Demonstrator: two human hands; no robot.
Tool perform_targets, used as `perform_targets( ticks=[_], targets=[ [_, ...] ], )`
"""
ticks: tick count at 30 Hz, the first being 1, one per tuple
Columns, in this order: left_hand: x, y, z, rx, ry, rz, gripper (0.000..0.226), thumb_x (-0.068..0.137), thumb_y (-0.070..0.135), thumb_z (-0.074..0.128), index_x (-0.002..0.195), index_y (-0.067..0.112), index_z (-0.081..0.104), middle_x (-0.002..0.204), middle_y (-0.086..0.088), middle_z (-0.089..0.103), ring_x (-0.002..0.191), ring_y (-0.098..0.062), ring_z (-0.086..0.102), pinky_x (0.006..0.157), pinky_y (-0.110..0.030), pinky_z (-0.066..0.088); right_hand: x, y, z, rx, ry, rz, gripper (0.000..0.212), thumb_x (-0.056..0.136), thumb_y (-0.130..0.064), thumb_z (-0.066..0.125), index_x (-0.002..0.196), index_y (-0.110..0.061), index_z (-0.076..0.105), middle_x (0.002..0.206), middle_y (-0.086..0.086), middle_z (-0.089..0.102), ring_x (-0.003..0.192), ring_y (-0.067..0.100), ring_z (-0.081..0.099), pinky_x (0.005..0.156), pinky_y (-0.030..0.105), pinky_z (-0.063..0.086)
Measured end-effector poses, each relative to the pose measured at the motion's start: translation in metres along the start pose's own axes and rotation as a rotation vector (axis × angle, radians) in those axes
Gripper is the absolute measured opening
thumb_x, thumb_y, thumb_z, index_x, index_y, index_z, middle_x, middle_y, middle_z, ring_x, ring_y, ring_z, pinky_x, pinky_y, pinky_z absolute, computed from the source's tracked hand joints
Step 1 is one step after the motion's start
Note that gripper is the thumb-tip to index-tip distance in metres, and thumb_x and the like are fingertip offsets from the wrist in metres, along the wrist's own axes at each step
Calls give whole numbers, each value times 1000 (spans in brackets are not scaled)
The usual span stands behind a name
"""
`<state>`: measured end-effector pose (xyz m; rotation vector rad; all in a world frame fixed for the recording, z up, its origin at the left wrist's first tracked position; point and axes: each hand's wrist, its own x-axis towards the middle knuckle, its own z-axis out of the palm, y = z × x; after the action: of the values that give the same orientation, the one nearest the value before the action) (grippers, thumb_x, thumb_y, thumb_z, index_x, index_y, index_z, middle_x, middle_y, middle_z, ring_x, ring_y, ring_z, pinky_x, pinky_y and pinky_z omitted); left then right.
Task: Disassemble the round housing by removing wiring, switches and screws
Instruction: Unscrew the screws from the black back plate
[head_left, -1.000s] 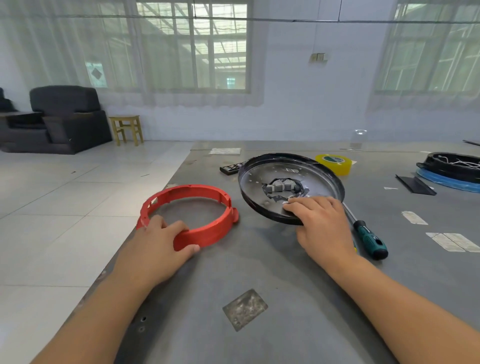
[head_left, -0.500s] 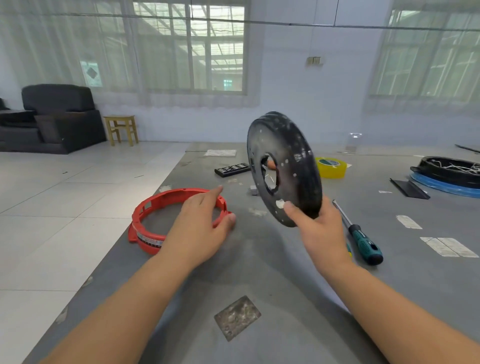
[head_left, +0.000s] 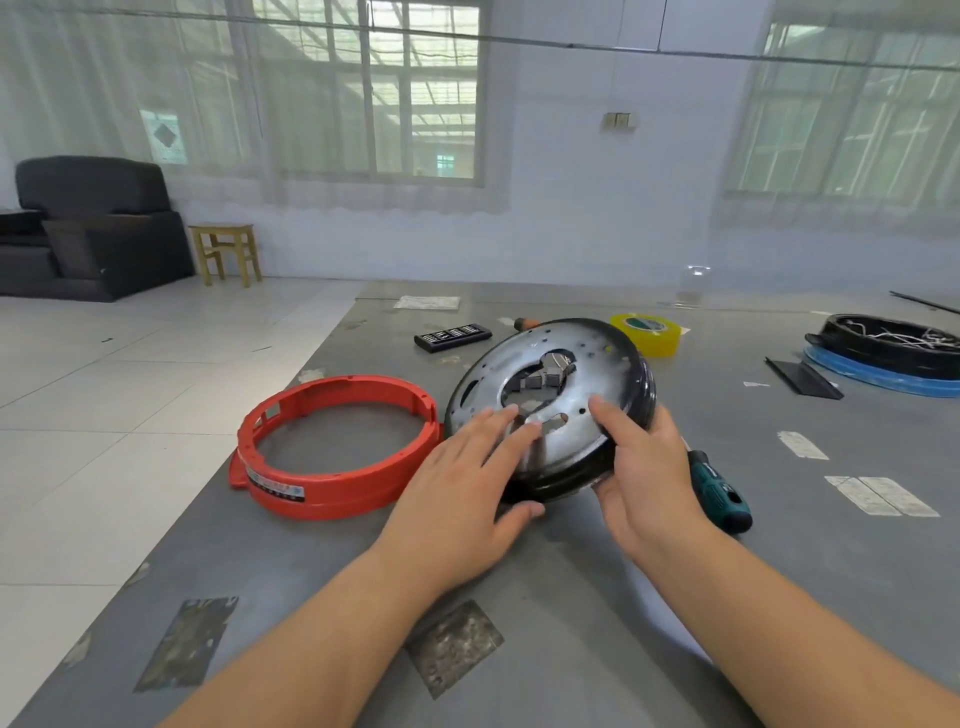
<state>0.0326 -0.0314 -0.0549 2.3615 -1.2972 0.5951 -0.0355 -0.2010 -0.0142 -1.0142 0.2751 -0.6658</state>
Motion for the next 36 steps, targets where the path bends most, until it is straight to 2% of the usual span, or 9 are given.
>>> perform_targets(
  ticks=[5,8,12,15,20,24,27,29,36],
  targets=[
    [-1,-12,-5,4,-79,19,82,94,68,59,163,41,24,173,15,15,159,-9,14,126,-24,6,10,5,-6,-77,110,28,52,88,-4,72,132,-24,52,117,7,73,103,27,73,91,49,59],
    [-2,-12,-5,-14,-103,30,80,97,63,58,165,36,25,174,10,17,157,-12,22,124,-23,13,12,10,-10,-442,123,-44,73,90,-20,71,152,-28,34,137,-4,58,120,19,60,104,44,50],
    [-5,-13,-4,-8,-111,41,77,101,60,53,166,31,23,174,5,18,160,-13,18,127,-26,9,10,14,-17,-998,76,-260,79,94,-41,62,159,-26,21,168,-10,6,150,15,19,114,28,20],
    [-8,-15,-2,29,-148,53,77,103,62,46,167,33,15,175,7,12,161,-9,9,130,-30,4,7,18,-18,-1398,-4,-471,66,96,-57,51,154,-33,31,168,-12,-13,156,21,-9,121,39,2],
    [-8,-17,0,-38,-168,47,79,99,58,59,164,27,27,172,9,25,158,-5,14,125,-21,-1,-1,15,-11,-1709,-435,-691,85,89,-84,14,152,-32,36,163,-10,32,152,7,19,127,42,-4],
    [-10,-21,-7,-231,-146,-62,84,85,53,80,155,33,37,153,12,50,141,-6,39,116,-13,22,3,20,-12,-1857,-639,-640,104,80,-96,12,159,-29,21,164,-9,31,152,7,22,127,47,0],
    [-14,-32,-18,-285,-188,-90,84,81,53,83,148,53,31,153,21,45,145,3,34,115,-11,27,6,22,-16,-1883,-716,-578,109,77,-98,14,160,-28,19,164,-7,31,153,10,20,127,47,2],
    [-17,-47,-31,-180,-142,-123,83,85,48,82,153,47,34,162,18,39,156,-4,22,128,-28,18,7,22,-18,-1882,-742,-555,109,77,-98,16,160,-27,20,163,-6,31,153,12,19,128,45,2],
    [-37,-83,-55,121,-185,-538,43,101,53,54,142,38,54,133,9,67,126,-19,60,105,-43,43,6,22,-15,-1891,-687,-553,93,84,-79,31,158,-24,28,157,-4,40,147,16,32,126,38,12]
  ],
)
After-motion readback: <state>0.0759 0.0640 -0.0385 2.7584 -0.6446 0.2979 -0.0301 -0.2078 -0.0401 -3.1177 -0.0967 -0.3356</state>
